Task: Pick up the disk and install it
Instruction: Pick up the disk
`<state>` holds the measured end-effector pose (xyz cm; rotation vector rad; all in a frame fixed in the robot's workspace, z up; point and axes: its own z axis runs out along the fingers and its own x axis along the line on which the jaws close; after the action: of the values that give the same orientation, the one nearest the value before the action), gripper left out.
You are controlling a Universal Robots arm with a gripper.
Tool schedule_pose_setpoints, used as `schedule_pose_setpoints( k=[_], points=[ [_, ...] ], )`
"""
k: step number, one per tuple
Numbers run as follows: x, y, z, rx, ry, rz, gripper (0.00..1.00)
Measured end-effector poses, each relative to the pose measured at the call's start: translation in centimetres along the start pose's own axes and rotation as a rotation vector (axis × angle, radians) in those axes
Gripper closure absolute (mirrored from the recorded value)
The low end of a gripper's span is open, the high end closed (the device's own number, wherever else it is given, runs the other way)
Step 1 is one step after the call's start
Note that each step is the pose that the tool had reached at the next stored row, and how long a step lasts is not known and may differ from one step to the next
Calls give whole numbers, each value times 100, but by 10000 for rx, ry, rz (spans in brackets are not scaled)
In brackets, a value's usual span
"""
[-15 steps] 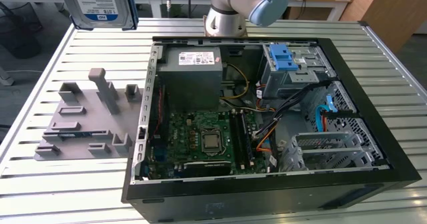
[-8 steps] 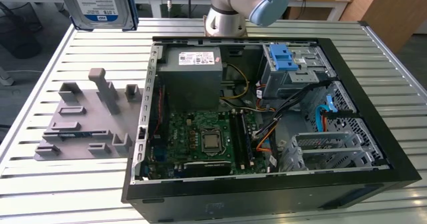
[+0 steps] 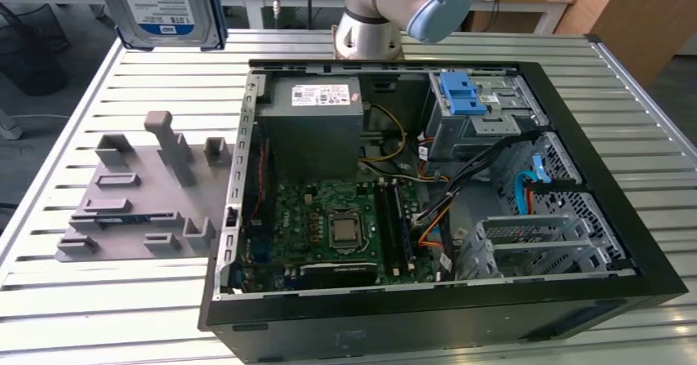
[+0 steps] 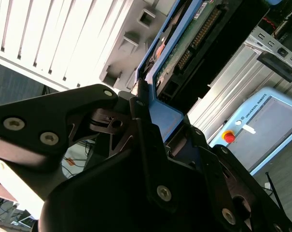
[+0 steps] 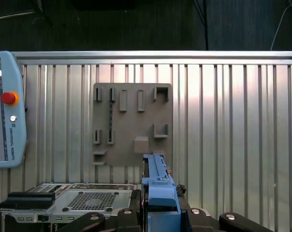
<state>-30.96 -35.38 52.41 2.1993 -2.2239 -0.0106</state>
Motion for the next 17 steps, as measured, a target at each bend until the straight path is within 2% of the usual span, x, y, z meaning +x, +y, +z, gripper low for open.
schedule_pose_setpoints(
  k=[7, 9, 15, 17],
  points=[
    [0, -120, -2, 0, 0, 1, 64],
    [15, -136, 0, 0, -1, 1, 64],
    [189, -141, 22, 0, 1, 0, 64],
    [207, -141, 25, 1, -2, 1, 64]
  ],
)
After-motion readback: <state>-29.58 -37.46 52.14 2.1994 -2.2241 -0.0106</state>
